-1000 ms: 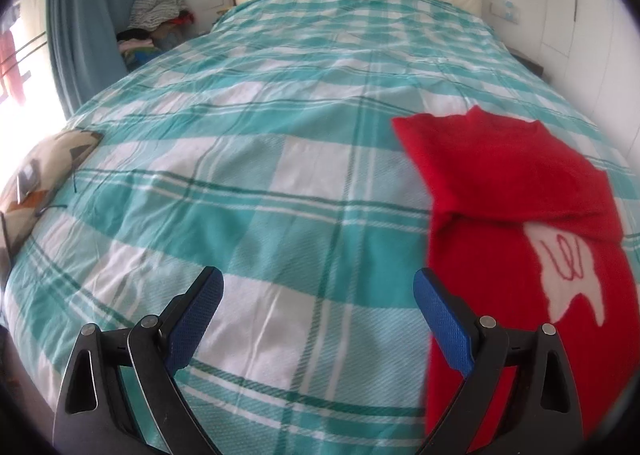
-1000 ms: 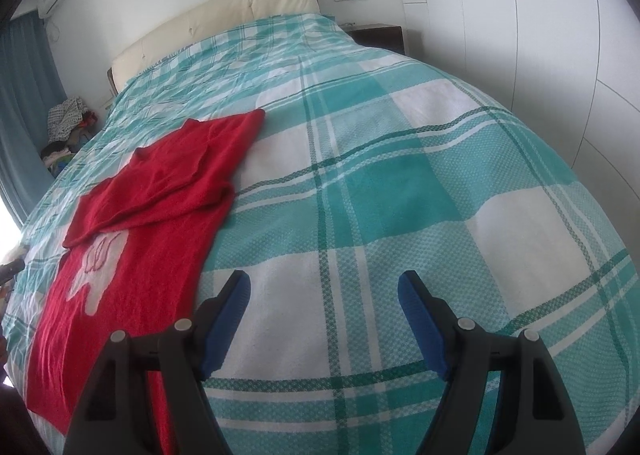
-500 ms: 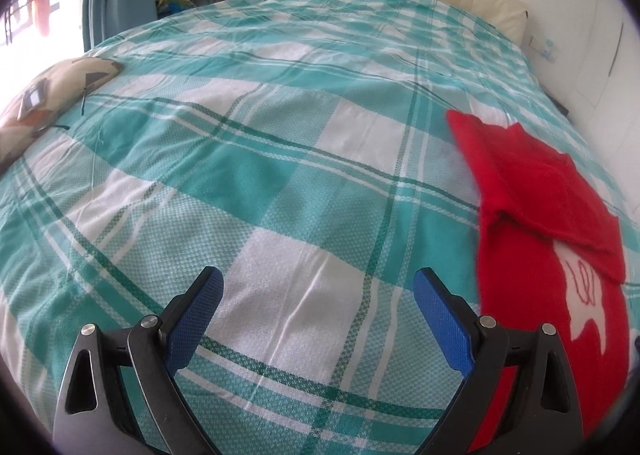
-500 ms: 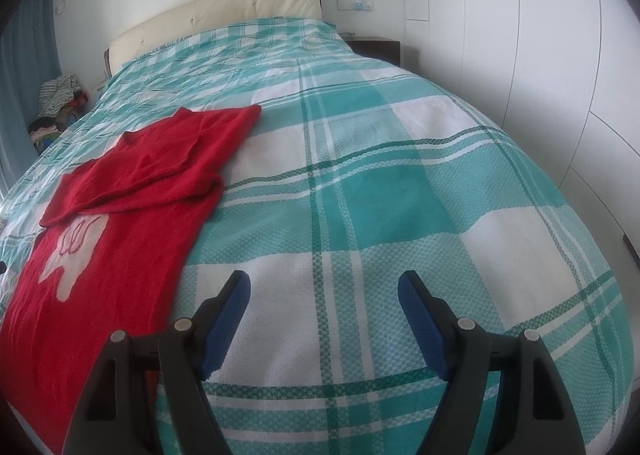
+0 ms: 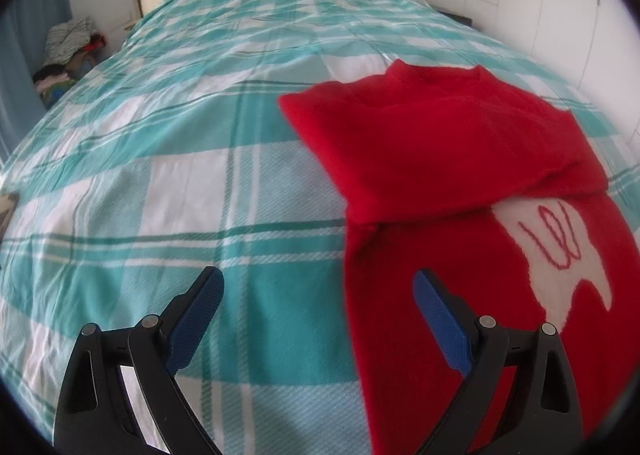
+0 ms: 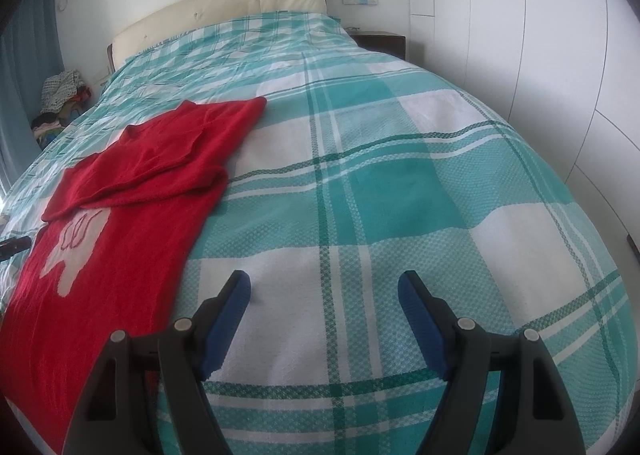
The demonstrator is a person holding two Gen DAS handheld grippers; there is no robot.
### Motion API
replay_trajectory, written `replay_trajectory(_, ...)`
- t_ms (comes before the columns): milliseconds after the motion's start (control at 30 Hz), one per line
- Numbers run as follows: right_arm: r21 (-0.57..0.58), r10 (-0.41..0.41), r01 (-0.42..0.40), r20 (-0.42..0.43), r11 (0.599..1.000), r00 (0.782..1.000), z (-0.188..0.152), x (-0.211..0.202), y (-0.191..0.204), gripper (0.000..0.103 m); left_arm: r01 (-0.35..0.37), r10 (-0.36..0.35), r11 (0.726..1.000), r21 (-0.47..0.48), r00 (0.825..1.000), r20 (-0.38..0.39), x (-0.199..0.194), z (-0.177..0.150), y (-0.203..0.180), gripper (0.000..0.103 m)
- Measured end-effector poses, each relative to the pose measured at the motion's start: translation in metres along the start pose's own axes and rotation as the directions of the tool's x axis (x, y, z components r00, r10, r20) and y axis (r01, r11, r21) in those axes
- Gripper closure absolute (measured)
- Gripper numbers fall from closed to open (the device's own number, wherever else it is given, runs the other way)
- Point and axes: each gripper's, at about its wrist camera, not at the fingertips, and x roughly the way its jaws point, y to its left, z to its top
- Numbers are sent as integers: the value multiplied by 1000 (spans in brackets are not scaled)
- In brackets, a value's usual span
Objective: Fold small clothes
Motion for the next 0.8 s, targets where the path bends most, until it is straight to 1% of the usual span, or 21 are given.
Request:
replay_trajectory(33,2,3,-3,-2,1000,1000,0,0,0,27,-24,24,999,28,1000,-2,7,4,-6,9)
replay_trajectory(67,4,6,-6,-4,1000,1000,0,0,0,27,-66,66,997,42,998,-2,14,7,-10,12)
replay_trajectory(100,4,7,-7,-6,1000,1000,0,1,0,27,-112,112,993,32,994,0,20,10,-9,18)
replay_trajectory(133,5,8,-8,-9,1000,1000,0,1,0,27,-146,146,989,-6,989,3,24,12,-3,24)
replay_trajectory(167,5,11,-11,-11,1000,1000,0,2,1,27,-153,154,986,-64,988,9,26,13,7,29)
replay_trajectory(233,5,14,-14,-15,1000,1000,0,3,1,27,-108,112,978,-181,994,12,28,8,27,56)
replay_trajectory(267,5,15,-15,-16,1000,1000,0,3,1,27,-93,98,975,-201,995,13,30,3,31,60)
replay_trajectory(333,7,18,-18,-18,1000,1000,0,4,1,27,-106,115,978,-177,993,38,28,-1,24,70)
replay_trajectory(400,10,20,-20,-22,1000,1000,0,5,1,27,-128,135,981,-143,990,44,27,-1,14,73)
replay_trajectory(467,10,21,-21,-26,1000,999,1,6,1,27,-129,135,981,-145,990,38,26,-2,15,69)
replay_trajectory(533,11,21,-21,-23,1000,1000,1,5,2,27,-128,135,977,-171,990,28,23,-4,20,52)
replay_trajectory(567,12,22,-22,-21,1000,1000,1,5,1,27,-127,134,975,-183,991,25,20,-5,23,48)
replay_trajectory(600,15,24,-24,-19,1000,1000,1,5,0,27,-128,135,973,-193,991,20,16,-8,26,41)
replay_trajectory(667,22,28,-28,-17,999,999,2,4,-1,27,-145,150,969,-202,989,9,6,-13,30,37)
replay_trajectory(733,30,33,-32,-11,999,999,3,2,-2,27,-159,163,964,-212,987,0,-7,-20,34,27)
replay_trajectory(767,32,34,-34,-7,999,999,3,1,-2,27,-160,164,962,-220,986,-2,-14,-23,36,25)
replay_trajectory(800,32,35,-35,-3,999,999,4,0,-2,27,-164,167,960,-227,986,-4,-22,-26,37,19)
